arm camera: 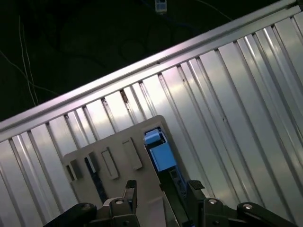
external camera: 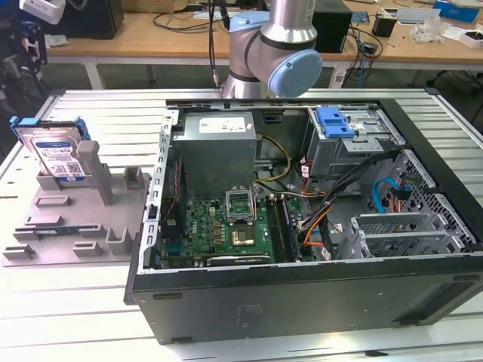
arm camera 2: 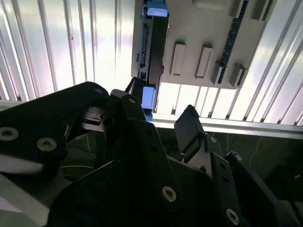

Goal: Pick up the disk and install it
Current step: 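Pick up the disk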

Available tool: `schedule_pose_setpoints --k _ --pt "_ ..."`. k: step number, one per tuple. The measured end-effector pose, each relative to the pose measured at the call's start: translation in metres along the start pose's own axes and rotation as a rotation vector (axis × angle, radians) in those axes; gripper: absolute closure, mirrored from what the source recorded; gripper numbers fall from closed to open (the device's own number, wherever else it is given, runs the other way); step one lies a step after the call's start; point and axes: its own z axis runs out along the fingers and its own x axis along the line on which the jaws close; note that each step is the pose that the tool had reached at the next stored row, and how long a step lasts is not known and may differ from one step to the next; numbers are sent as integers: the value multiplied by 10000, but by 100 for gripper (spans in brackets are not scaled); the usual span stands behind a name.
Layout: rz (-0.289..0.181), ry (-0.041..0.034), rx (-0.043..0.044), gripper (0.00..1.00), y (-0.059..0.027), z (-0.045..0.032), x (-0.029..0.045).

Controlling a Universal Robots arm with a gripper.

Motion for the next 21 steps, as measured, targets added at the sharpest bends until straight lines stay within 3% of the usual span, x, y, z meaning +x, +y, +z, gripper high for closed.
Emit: schedule_pose_setpoints --k 6,12,21 --pt "-989 36 34 46 0 0 0" --pt "-1124 40 45 46 8 0 2" --pt "-2978 108 112 46 8 2 2"
